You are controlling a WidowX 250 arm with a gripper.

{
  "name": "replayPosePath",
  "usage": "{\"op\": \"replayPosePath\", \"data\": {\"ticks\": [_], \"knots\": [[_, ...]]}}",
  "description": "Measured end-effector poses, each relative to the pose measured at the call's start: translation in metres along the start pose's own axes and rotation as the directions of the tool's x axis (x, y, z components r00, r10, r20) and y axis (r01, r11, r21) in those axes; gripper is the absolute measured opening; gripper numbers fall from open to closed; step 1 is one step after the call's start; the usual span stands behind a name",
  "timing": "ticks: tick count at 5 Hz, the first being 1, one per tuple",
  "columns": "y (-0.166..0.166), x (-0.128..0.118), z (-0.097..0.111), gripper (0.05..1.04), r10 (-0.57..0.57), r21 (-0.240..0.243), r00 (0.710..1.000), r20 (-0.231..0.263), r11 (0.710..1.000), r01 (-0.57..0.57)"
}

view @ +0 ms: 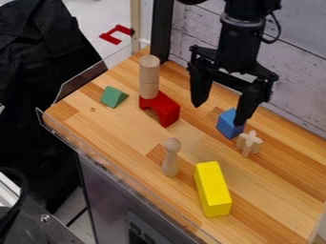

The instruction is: Put the blue cube on top of the cylinder

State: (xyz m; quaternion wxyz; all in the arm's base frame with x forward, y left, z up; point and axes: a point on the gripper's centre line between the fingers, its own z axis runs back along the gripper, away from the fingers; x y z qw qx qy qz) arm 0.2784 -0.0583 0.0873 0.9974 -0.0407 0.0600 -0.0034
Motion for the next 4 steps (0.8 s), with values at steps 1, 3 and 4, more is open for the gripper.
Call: {"op": "replayPosePath", "data": {"ticks": [1,3,4], "knots": [[0.001,-0.002,-0.009,0.998,0.002,0.005,0.999,-0.035,1.000,-0.002],[-0.005,0.033,-0.037,0.998,-0.098,0.007,0.993,-0.059,0.995,0.099],[-0.005,0.040,-0.043,0.998,-0.096,0.002,0.994,-0.043,0.995,0.096]]}}
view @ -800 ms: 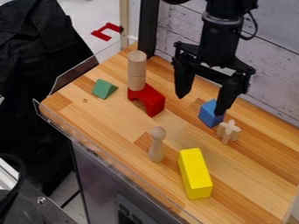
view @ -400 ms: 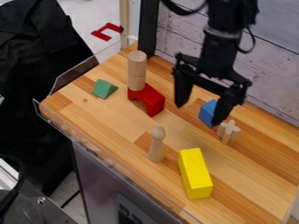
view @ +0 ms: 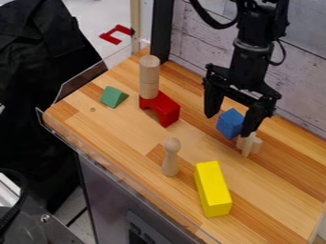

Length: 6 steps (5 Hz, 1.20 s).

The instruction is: Put the blue cube on top of the cylinder

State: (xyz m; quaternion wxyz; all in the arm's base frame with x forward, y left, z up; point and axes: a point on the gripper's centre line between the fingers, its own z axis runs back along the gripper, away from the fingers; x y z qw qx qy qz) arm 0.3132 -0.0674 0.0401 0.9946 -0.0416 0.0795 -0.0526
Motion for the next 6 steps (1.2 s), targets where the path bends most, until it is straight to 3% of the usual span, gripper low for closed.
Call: {"op": "replayPosePath", "data": {"ticks": [6], "knots": [[0.012,0.031,-0.008,1.001,0.063,-0.010,0.996,0.061,0.998,-0.062]]}}
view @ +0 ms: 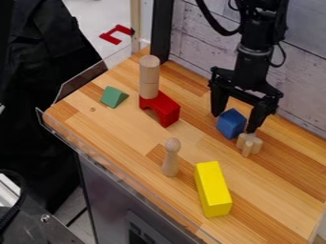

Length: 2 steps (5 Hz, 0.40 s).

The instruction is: Put the blue cube on top of the cylinder

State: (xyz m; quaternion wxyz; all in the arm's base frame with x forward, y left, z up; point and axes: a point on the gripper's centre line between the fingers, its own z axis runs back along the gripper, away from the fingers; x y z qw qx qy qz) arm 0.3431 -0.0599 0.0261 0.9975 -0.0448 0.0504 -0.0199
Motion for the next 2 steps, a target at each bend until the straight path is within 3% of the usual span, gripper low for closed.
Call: {"op": "replayPosePath", "data": {"ticks": [2], "knots": [[0.0025,0.0036,-0.0013,1.001,-0.008,0.001,1.000,0.024,1.000,0.008]]}}
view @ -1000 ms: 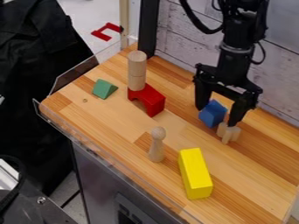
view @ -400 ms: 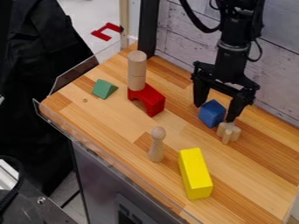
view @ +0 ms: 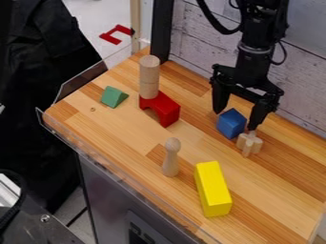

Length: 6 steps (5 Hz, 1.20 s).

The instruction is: Put the blue cube on top of the cylinder

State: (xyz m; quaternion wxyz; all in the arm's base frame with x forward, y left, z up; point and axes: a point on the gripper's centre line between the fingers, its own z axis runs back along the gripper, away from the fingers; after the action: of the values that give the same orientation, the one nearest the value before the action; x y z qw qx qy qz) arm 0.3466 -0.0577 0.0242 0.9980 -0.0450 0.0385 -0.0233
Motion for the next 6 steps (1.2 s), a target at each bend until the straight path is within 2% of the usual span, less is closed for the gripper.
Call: {"op": "replayPosePath", "data": {"ticks": [2,3,4,5,6], "knots": [[0.011,-0.001,-0.004,1.001,0.049,-0.028,0.999,0.009,0.998,-0.048],[0.016,-0.002,-0.010,0.951,0.067,-0.033,0.998,-0.004,0.997,-0.067],[0.014,-0.002,-0.011,0.664,0.094,-0.050,0.996,-0.002,0.994,-0.094],[0.015,-0.002,-0.013,0.542,0.101,-0.052,0.995,0.002,0.994,-0.101],[0.016,-0.008,-0.013,0.542,0.107,-0.057,0.994,-0.004,0.993,-0.107]]}}
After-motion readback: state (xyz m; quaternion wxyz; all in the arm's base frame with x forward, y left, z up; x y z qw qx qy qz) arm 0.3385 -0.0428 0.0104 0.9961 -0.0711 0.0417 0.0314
